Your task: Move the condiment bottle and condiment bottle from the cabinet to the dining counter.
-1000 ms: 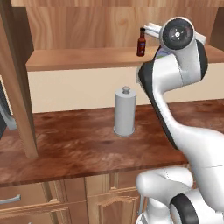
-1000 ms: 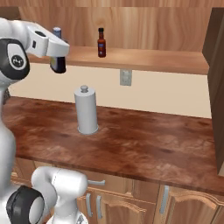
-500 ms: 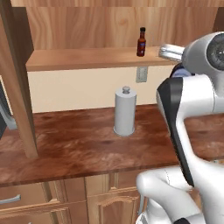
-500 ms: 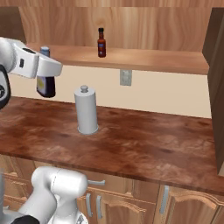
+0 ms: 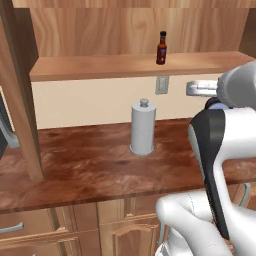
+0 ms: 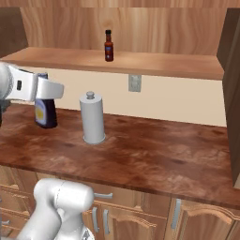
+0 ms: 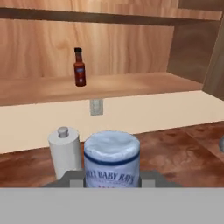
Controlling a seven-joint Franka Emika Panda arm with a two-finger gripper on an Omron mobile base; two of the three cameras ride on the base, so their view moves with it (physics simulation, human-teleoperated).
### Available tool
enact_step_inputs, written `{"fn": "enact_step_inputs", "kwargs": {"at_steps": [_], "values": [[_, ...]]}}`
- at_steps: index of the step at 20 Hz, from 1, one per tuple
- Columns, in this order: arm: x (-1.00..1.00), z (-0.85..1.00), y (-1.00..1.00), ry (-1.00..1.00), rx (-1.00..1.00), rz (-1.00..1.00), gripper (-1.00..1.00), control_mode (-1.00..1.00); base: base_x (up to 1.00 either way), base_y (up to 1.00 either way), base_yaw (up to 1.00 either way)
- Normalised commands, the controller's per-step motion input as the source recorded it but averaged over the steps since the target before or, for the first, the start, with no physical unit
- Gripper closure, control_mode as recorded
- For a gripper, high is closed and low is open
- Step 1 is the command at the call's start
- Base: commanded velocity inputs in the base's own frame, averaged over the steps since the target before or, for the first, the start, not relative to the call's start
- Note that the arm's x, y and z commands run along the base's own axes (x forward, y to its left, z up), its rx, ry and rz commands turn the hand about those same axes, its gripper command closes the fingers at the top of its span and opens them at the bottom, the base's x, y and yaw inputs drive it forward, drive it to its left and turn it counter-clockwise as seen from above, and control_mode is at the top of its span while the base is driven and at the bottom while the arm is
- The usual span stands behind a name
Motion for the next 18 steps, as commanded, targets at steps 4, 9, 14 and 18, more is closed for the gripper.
{"fn": "enact_step_inputs", "kwargs": {"at_steps": [4, 9, 14, 18], "values": [[-0.08, -0.21, 0.06, 0.07, -0.08, 0.01, 1.0, 1.0, -0.12, 0.0, 0.0], [0.0, 0.0, 0.0, 0.0, 0.0, 0.0, 1.0, 1.0, -0.97, 0.0, 0.01], [0.0, 0.0, 0.0, 0.0, 0.0, 0.0, 1.0, 1.0, -1.0, 0.0, 0.0], [0.0, 0.0, 0.0, 0.0, 0.0, 0.0, 1.0, 1.0, -0.93, 0.05, 0.25]]}}
